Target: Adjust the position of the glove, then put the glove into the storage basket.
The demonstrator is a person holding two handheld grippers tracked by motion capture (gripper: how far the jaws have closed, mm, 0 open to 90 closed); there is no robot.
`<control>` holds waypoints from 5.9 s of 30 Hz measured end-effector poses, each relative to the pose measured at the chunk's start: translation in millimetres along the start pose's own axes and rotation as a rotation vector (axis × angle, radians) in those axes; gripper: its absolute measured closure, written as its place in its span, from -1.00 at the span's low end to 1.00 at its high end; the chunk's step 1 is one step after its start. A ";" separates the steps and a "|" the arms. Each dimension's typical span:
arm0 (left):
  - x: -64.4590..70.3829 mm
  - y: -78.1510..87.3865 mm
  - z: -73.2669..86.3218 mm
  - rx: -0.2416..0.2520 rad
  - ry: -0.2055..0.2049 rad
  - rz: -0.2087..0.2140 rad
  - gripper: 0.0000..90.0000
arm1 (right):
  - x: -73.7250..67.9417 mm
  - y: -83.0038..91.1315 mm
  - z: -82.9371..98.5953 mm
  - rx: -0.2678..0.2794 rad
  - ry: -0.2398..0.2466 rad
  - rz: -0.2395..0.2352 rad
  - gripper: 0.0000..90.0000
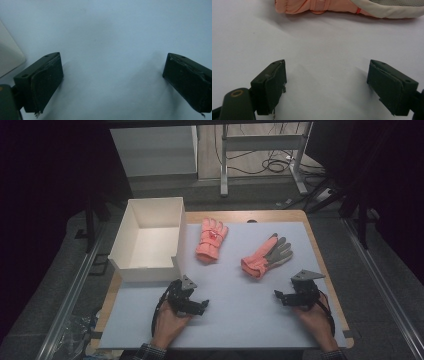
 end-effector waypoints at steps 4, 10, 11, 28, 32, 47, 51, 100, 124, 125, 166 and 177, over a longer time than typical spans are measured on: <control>-0.4 0.3 0.4 -0.004 -0.004 0.000 -0.93 | 0.0 0.0 0.0 0.000 0.000 -0.001 -0.64; -0.3 0.3 0.3 -0.004 -0.004 0.000 -0.93 | 0.2 0.1 -0.1 -0.003 -0.003 -0.003 -0.64; -0.3 0.3 0.3 -0.004 -0.004 0.000 -0.93 | 0.2 0.1 -0.2 -0.004 -0.004 -0.003 -0.64; -0.3 0.2 0.3 -0.004 -0.004 0.000 -0.93 | -0.8 1.9 -1.1 0.002 0.004 0.008 -0.58; -0.3 0.2 0.3 -0.004 -0.004 0.000 -0.93 | -1.5 3.0 -1.7 -0.001 -0.011 -0.005 -0.54; -0.3 0.2 0.3 -0.004 -0.004 0.000 -0.93 | 3.8 11.9 -20.7 0.042 -0.038 -0.021 -0.41; -0.2 0.2 0.4 -0.004 -0.003 0.000 -0.93 | 5.7 12.6 -28.5 0.049 -0.035 -0.023 -0.35; -0.5 0.1 0.2 -0.005 -0.008 0.000 -0.93 | 28.9 -70.7 -97.8 -0.019 -0.097 0.031 0.01; -0.4 0.1 0.2 -0.005 -0.008 0.000 -0.93 | 27.0 -68.2 -95.9 -0.013 -0.105 0.011 0.91; -0.5 0.1 0.2 -0.005 -0.008 0.000 -0.93 | 27.0 -66.4 -96.3 -0.007 -0.102 0.006 0.91; -0.3 0.2 0.4 -0.005 -0.004 -0.001 -0.93 | -94.2 -20.2 -81.6 0.050 0.433 -0.534 0.81; -0.6 0.3 0.4 -0.007 -0.009 -0.001 -0.93 | -66.5 -7.9 -98.0 0.105 0.299 -0.417 0.46</control>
Point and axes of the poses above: each handheld gripper's, and its own axes: y roughly backward along the jaws, z roughly out of its underside, x roughly to its right, the point moved 8 cm from there along -y, roughly forward along the jaws, and after that the axes turned 10 degrees about z, right-handed, at the moved point
